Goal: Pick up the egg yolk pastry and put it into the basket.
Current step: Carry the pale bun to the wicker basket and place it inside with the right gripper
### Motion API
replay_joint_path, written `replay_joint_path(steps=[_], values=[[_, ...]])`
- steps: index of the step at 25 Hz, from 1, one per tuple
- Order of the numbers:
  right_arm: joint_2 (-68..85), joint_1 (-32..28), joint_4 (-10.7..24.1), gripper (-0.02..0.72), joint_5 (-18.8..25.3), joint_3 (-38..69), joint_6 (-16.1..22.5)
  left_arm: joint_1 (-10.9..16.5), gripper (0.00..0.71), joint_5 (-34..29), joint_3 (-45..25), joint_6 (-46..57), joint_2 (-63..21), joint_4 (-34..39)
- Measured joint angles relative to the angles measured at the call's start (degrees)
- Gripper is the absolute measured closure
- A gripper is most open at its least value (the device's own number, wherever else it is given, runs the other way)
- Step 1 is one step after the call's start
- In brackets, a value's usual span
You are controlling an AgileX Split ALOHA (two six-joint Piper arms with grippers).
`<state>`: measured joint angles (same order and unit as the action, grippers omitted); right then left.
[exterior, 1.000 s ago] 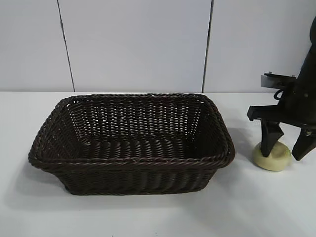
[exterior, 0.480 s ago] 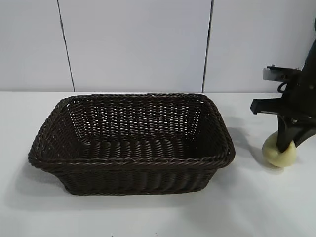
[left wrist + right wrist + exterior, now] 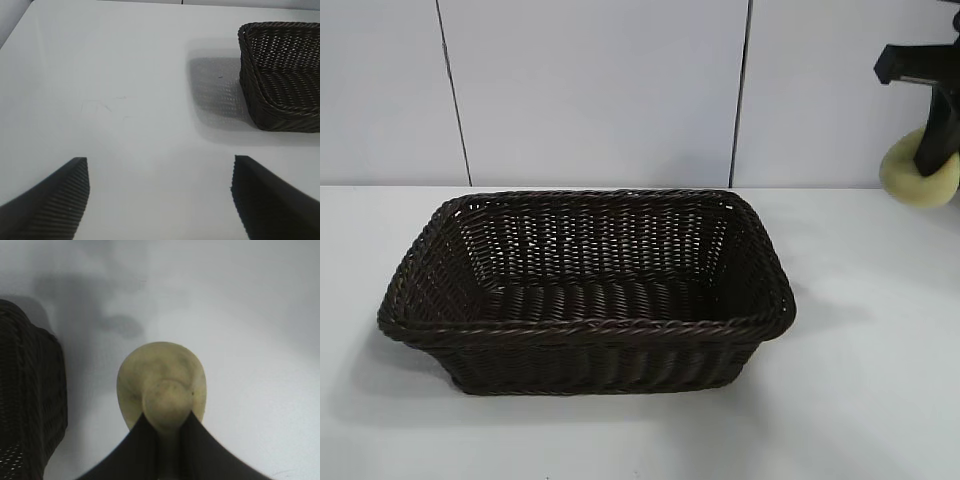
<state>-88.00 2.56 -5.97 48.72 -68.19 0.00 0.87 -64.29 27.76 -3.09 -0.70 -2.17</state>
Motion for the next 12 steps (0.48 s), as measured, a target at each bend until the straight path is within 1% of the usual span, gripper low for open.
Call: replay_joint_path(steps=[2, 5, 10, 12], values=[[0.4, 0.0, -1.1, 0.64, 0.4, 0.0, 0.0, 0.0, 0.139, 0.0, 0.0, 0.0, 0.0, 0.0], [0.4, 0.0, -4.6, 0.64, 0.9, 0.0, 0.0, 0.0, 0.139, 0.0, 0.0, 0.0, 0.0, 0.0], [0.4, 0.0, -12.4, 0.64, 1.0, 0.1, -3.5, 0.0, 0.139, 0.0, 0.0, 0.0, 0.0, 0.0], [0.4, 0.0, -14.7, 0.64, 1.0, 0.1, -4.8, 0.0, 0.139, 0.0, 0.0, 0.0, 0.0, 0.0]])
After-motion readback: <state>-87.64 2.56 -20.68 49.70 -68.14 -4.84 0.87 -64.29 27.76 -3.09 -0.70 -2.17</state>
